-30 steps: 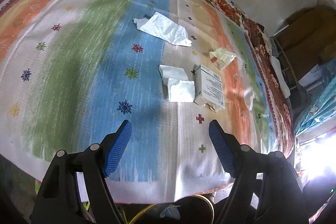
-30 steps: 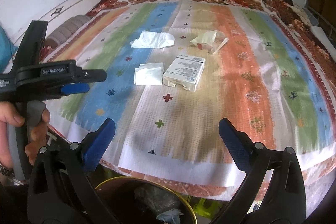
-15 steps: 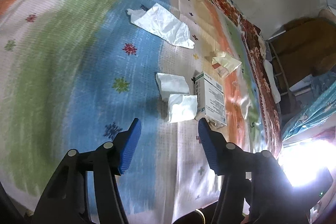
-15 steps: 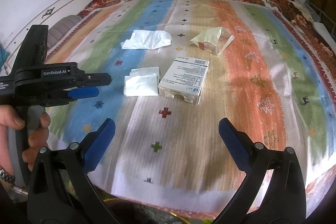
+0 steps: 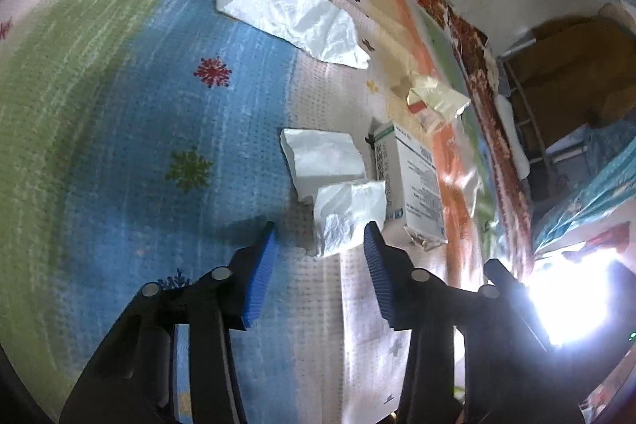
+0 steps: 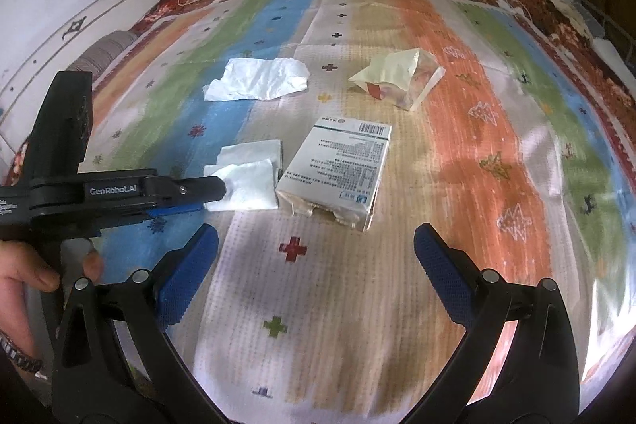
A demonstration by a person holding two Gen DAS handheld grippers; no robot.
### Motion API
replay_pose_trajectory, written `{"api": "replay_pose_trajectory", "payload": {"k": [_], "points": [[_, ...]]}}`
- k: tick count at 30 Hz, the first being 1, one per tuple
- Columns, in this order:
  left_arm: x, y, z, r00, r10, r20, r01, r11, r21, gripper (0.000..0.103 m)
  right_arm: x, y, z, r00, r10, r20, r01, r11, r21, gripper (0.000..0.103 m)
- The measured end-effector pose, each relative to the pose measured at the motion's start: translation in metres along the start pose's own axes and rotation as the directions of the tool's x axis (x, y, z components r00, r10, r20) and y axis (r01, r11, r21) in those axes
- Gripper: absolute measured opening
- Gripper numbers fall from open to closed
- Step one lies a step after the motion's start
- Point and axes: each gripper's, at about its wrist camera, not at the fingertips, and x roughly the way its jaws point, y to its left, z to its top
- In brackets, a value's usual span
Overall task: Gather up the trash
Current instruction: 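Reach the left tool to the white tissue while the right tool reaches the white medicine box, then close the left tool on the white tissue while the right tool grasps the medicine box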
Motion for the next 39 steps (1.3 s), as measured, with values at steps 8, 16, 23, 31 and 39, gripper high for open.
{"api": "replay_pose_trajectory", "payload": {"k": [8, 16, 23, 31, 39], "points": [[0.005, 0.007, 0.002, 1.000, 0.000, 0.003, 0.000, 1.000, 0.027, 0.003, 0.020, 0.003, 0.007, 1.000, -0.017, -0.011, 0.017, 1.000, -0.008, 0.094], [-0.016, 0.027, 0.009, 0.997, 0.013, 0.070, -0.015, 1.000, 0.014, 0.002, 0.045, -0.001, 0.010, 1.000, -0.019, -0.014, 0.019, 0.999, 0.043, 0.094], [-0.015, 0.032, 0.004, 0.997, 0.025, 0.069, -0.026, 0.999, 0.019, 0.002, 0.064, -0.001, 0.014, 0.997, -0.063, -0.039, 0.066, 0.995, 0.072, 0.093], [-0.015, 0.030, 0.003, 0.996, 0.041, 0.078, -0.043, 0.999, 0.021, 0.001, 0.077, 0.000, 0.009, 0.991, -0.118, -0.066, 0.121, 0.991, 0.048, 0.069], [-0.028, 0.013, -0.001, 0.996, 0.032, 0.088, -0.034, 0.999, 0.030, 0.001, 0.055, -0.012, 0.008, 0.994, -0.070, -0.089, 0.078, 0.993, 0.087, 0.068]]}}
